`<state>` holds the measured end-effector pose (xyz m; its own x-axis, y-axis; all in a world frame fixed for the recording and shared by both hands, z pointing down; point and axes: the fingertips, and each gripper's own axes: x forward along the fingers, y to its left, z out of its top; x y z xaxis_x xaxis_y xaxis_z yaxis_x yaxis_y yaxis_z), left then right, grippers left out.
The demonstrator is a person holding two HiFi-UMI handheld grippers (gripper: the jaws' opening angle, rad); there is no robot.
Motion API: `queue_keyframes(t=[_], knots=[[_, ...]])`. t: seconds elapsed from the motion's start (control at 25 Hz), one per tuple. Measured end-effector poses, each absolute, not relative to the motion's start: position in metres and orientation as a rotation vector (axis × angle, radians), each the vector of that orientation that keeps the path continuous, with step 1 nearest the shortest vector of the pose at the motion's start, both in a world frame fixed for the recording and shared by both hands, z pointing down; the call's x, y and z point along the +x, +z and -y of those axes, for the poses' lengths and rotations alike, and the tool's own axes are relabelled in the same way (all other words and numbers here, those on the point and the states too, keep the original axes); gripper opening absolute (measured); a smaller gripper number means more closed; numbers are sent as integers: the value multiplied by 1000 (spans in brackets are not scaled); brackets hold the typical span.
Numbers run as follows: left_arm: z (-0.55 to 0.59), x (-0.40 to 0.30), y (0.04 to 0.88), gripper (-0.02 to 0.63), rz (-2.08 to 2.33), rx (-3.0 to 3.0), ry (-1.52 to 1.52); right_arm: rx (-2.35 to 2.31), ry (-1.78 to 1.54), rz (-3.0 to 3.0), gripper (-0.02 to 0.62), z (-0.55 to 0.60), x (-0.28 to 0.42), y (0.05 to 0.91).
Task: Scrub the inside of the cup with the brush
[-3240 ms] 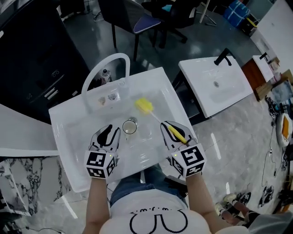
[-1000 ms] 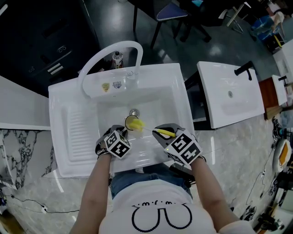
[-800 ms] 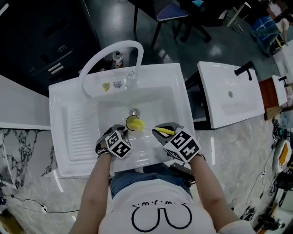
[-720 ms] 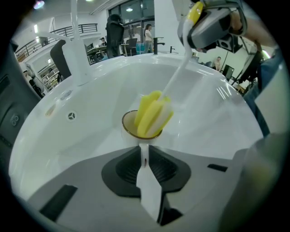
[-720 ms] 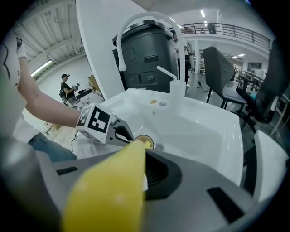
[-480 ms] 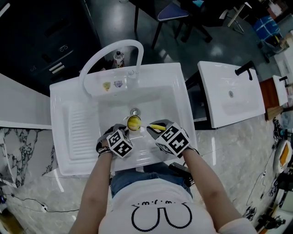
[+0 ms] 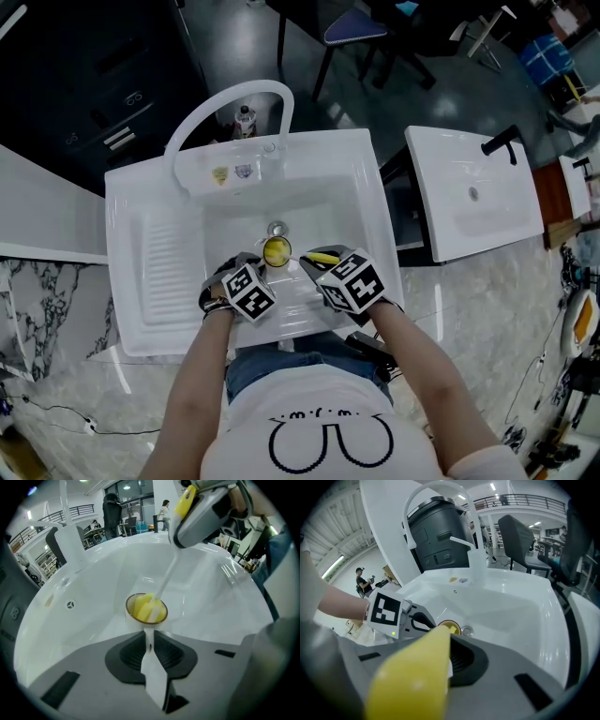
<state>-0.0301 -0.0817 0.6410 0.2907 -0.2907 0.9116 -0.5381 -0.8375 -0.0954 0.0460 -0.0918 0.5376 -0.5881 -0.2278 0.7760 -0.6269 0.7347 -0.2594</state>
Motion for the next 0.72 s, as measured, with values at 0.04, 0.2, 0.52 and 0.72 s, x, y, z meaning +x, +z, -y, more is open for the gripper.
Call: queue_keyframes(t=[0.04, 0.2, 0.52, 0.72], knots=[[82, -30, 641, 66, 764, 2328, 1567, 654, 697, 2184, 43, 92, 47, 532], [83, -32, 642, 66, 763, 2325, 1570, 734, 844, 2206, 43, 95, 56, 514], [83, -34, 642, 66, 765, 2317, 1581, 841, 1116, 2181, 48, 93, 58, 511], [83, -35, 642, 66, 770, 2309, 1573, 866, 1169, 2157, 48, 96, 49, 532]])
